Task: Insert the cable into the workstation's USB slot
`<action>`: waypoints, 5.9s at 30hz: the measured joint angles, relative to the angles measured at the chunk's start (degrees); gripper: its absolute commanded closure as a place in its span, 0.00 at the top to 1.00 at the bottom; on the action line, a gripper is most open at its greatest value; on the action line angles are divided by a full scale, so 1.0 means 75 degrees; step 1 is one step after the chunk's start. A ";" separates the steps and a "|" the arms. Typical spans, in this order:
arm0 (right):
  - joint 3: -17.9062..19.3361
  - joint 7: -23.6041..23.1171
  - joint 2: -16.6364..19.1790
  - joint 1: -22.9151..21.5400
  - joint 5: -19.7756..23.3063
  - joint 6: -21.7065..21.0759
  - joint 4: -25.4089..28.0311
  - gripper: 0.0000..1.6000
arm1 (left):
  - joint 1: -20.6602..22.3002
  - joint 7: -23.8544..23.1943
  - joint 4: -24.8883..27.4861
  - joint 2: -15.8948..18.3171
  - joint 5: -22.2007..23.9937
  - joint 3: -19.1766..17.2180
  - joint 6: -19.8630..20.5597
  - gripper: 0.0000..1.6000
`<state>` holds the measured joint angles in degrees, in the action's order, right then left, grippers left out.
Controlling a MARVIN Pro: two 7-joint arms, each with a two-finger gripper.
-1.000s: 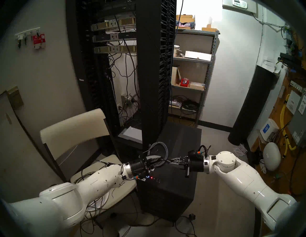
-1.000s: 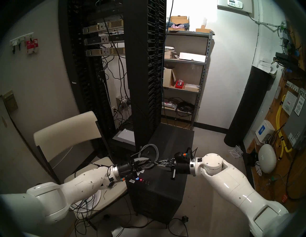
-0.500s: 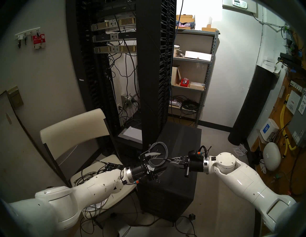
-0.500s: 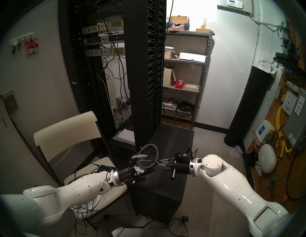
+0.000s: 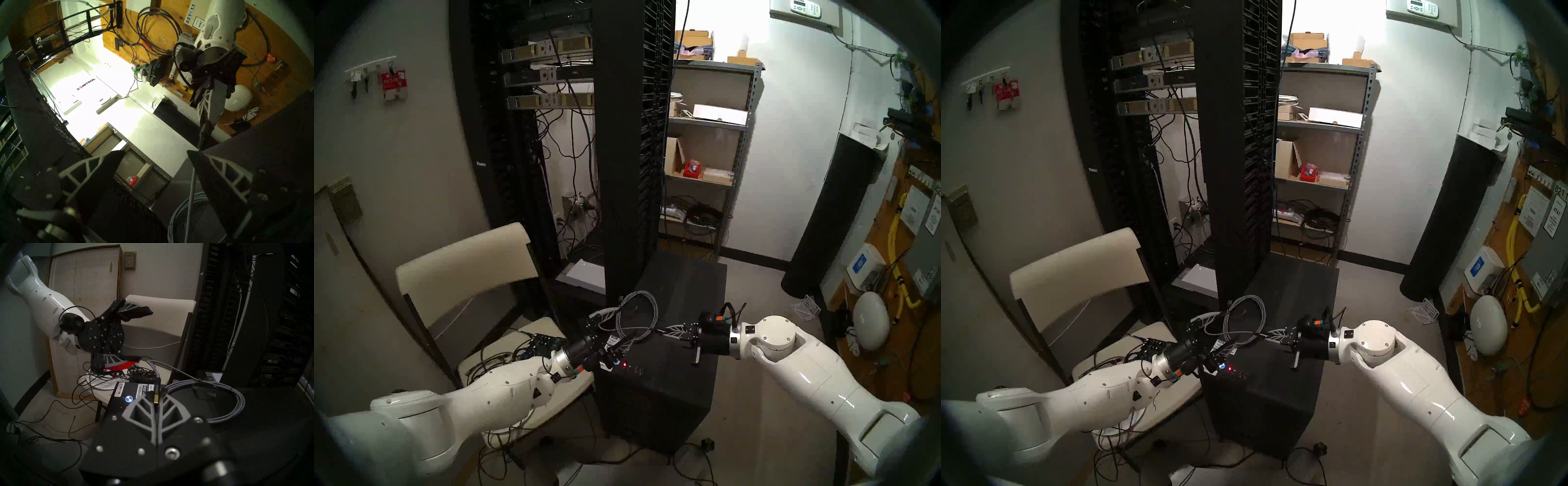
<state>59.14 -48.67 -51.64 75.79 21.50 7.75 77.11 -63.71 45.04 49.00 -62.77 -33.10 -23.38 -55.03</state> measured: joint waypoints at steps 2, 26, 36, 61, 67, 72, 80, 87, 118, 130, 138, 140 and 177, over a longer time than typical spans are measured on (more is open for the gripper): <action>0.0000 0.0013 -0.0008 0.0005 -0.0042 0.0010 -0.0003 0.00 | -0.0072 -0.0067 0.0068 0.0039 0.0196 0.0006 0.0000 0.72; 0.0008 0.0148 -0.0104 0.0013 -0.0155 0.0070 -0.0033 0.00 | -0.0514 -0.0851 0.1115 0.0213 0.1982 0.0060 0.0002 0.80; 0.0016 0.0235 -0.0165 0.0000 -0.0196 0.0103 -0.0039 0.00 | -0.0595 -0.1183 0.1619 0.0275 0.2718 0.0101 0.0003 1.00; 0.0056 0.0438 -0.0223 -0.0011 -0.0320 0.0180 -0.0092 0.00 | -0.0757 -0.2028 0.2771 0.0725 0.4619 0.0335 0.0004 1.00; 0.0056 0.0469 -0.0235 -0.0010 -0.0353 0.0188 -0.0105 0.00 | -0.0800 -0.2203 0.2960 0.0839 0.4970 0.0486 0.0005 1.00; 0.0054 0.0497 -0.0257 -0.0009 -0.0382 0.0197 -0.0108 0.00 | -0.0819 -0.2351 0.3084 0.0932 0.5320 0.0623 0.0006 1.00; 0.0051 0.0528 -0.0292 -0.0009 -0.0418 0.0209 -0.0109 0.00 | -0.0797 -0.2531 0.3174 0.1049 0.5819 0.0728 0.0024 0.80; 0.0050 0.0558 -0.0333 -0.0009 -0.0460 0.0224 -0.0109 0.00 | -0.0745 -0.2745 0.3291 0.1136 0.6346 0.0813 0.0206 0.97; 0.0055 0.0682 -0.0401 -0.0010 -0.0617 0.0282 -0.0121 0.00 | -0.0598 -0.3614 0.3890 0.1325 0.8479 0.1029 0.1827 1.00; 0.0055 0.0728 -0.0426 -0.0010 -0.0667 0.0297 -0.0136 0.00 | -0.0499 -0.4009 0.4102 0.1334 0.9380 0.1017 0.2500 1.00; 0.0055 0.0759 -0.0443 -0.0010 -0.0701 0.0303 -0.0145 0.00 | -0.0423 -0.4278 0.4225 0.1345 1.0029 0.0991 0.2975 1.00; 0.0055 0.0765 -0.0448 -0.0010 -0.0710 0.0304 -0.0148 0.00 | -0.0404 -0.4344 0.4250 0.1352 1.0197 0.0981 0.3096 1.00; 0.0055 0.0885 -0.0524 -0.0010 -0.0859 0.0324 -0.0180 0.00 | -0.0123 -0.5813 0.5090 0.1929 1.3345 0.0636 0.5443 1.00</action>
<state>59.55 -42.03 -55.57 75.72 15.05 10.18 75.76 -64.63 1.45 87.17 -48.30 66.99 -18.61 -14.21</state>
